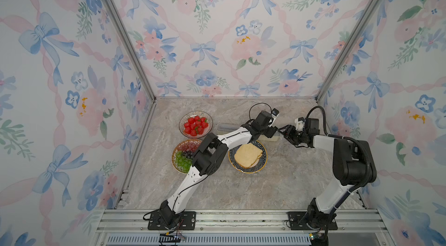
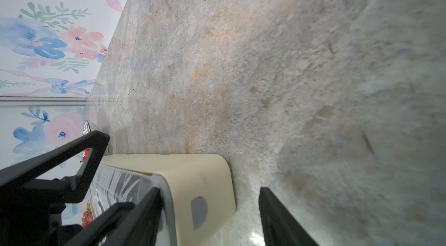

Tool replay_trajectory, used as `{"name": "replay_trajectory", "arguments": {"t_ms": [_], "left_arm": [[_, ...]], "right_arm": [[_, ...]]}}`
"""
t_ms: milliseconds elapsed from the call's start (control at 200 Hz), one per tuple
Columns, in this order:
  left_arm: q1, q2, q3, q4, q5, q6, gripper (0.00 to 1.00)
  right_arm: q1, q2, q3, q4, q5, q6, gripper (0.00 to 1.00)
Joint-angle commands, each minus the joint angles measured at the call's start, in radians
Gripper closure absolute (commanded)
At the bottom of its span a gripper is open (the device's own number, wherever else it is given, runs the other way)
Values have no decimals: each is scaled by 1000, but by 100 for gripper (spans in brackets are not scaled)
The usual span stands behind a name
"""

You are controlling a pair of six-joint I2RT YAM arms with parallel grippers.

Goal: Wrap the plate with plastic wrap
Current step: Tear off the plastic wrap from the plastic wrap cutting box.

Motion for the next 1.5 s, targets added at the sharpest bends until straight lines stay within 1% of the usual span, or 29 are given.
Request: {"name": "replay_trajectory", "arguments": {"t_ms": [0, 175, 320, 490, 740, 1145, 1305, 1495], "left_arm": [[-1, 35, -1, -78, -7, 55, 30], [-2, 23, 6, -83, 28, 39, 24], [-2, 18, 56, -82, 93, -13, 22], [-3, 3, 82, -83, 114, -38, 19], [-2, 13, 62, -83, 64, -11, 19], [-2, 67, 64, -86, 81, 13, 19], [-1, 68, 59, -90, 35, 8, 20], [2, 52, 37, -94, 13, 20, 21]], "right_arm": [[15, 13, 0, -116, 81, -41, 35], [18, 7, 2, -129, 92, -50, 35], [21, 7, 7, -131, 90, -50, 35], [23, 8, 7, -133, 88, -49, 35], [24, 13, 9, -136, 89, -50, 35], [27, 16, 16, -159, 102, -57, 34], [29, 11, 18, -173, 113, -64, 34], [28, 12, 29, -215, 136, -86, 34]]}}
